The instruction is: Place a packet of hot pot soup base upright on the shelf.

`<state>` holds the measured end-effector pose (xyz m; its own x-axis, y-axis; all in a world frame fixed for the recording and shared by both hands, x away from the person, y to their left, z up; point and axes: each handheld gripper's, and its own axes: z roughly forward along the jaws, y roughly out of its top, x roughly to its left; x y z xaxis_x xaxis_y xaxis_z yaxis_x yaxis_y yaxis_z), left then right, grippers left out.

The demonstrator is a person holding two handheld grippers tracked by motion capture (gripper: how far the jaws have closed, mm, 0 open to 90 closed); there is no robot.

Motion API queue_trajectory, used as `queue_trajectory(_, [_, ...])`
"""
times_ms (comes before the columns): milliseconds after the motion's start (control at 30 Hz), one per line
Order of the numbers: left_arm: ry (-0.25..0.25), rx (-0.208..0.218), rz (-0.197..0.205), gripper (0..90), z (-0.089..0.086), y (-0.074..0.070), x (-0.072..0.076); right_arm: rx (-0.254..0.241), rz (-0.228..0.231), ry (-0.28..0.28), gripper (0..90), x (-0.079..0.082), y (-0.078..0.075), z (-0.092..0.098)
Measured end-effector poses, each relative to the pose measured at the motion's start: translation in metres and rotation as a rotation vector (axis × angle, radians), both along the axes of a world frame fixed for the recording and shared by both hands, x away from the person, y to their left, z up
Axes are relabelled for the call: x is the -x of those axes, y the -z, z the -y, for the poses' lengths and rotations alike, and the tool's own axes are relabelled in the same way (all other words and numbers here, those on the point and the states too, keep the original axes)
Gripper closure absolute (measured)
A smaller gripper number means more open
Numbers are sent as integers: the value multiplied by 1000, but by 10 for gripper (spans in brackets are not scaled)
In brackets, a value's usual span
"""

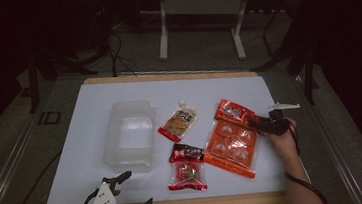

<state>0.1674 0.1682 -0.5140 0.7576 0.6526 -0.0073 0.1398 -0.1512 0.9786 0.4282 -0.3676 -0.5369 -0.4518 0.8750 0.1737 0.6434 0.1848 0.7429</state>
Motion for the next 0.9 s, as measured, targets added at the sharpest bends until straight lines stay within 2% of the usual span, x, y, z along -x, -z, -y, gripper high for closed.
queue_trajectory(100, [1,-2,0,19,1,0,0,96,14,19,540,3,-2,-12])
queue_trajectory(167, [2,-2,1,19,1,0,0,133,9,37,567,4,-4,-18])
queue_trajectory(200, [2,-2,1,19,1,0,0,133,9,37,567,4,-4,-18])
queue_trajectory(267, [4,-5,0,19,1,0,0,178,5,42,617,4,-6,-25])
queue_trajectory(400, [6,-5,1,19,1,0,1,177,-23,50,673,4,-7,-28])
queue_trajectory(533, [6,-8,2,19,2,0,1,193,-41,45,833,3,-10,-35])
queue_trajectory(633, [7,-7,4,19,2,0,1,206,-50,55,854,3,-13,-40])
queue_trajectory(733, [6,-4,6,19,1,-1,1,179,-23,68,858,6,-20,-39])
queue_trajectory(800, [5,-2,6,19,1,-1,1,178,-17,67,858,6,-23,-39])
queue_trajectory(867, [5,-2,7,19,1,-1,1,206,3,59,860,9,-30,-42])
queue_trajectory(900, [5,-2,7,19,1,-1,1,197,12,62,862,10,-32,-42])
